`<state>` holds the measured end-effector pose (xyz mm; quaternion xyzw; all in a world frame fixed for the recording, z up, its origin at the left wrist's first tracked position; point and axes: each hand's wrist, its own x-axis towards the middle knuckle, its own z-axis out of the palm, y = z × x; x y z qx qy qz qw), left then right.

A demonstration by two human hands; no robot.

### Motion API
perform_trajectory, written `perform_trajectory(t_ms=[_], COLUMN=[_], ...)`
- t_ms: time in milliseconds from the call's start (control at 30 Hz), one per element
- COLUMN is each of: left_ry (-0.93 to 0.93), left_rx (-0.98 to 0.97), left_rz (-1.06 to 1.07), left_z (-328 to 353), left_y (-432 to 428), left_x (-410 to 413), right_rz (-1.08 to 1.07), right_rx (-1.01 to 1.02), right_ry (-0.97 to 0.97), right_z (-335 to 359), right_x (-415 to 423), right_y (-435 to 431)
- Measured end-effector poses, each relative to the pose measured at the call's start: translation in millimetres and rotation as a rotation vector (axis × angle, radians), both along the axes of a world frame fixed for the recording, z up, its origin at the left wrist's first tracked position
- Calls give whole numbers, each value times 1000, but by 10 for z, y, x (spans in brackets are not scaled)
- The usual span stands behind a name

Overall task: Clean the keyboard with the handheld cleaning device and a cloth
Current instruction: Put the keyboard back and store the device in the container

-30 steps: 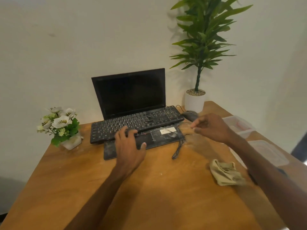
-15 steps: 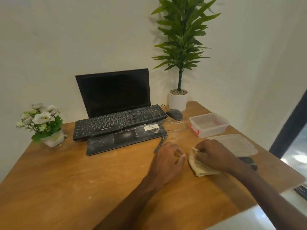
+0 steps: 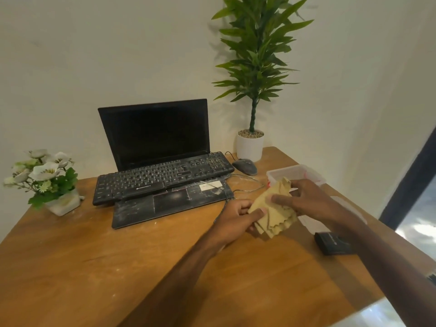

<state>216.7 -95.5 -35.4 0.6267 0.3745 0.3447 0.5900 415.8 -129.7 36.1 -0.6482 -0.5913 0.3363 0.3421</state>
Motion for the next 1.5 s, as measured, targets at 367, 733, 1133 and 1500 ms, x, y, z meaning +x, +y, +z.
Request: perform_trajectory(t_ms=[367,733,1133,1500], left_ry=[238,708,660,685], left_rx=[358,656,687,659], left_rz=[215,98,161,157], left_z=[243,-27,-117,-108], left_y=[452,774,606,510], left_x=[496,859,760,781], right_rz=[-266,-244,-236,-97], right_rx=[140,133,-111,129], right_ry=[-53,-168,-830,-493], right_z=[587,430,-133,28], right_x=[619,766,631,854], right_y=[471,991,1160,649])
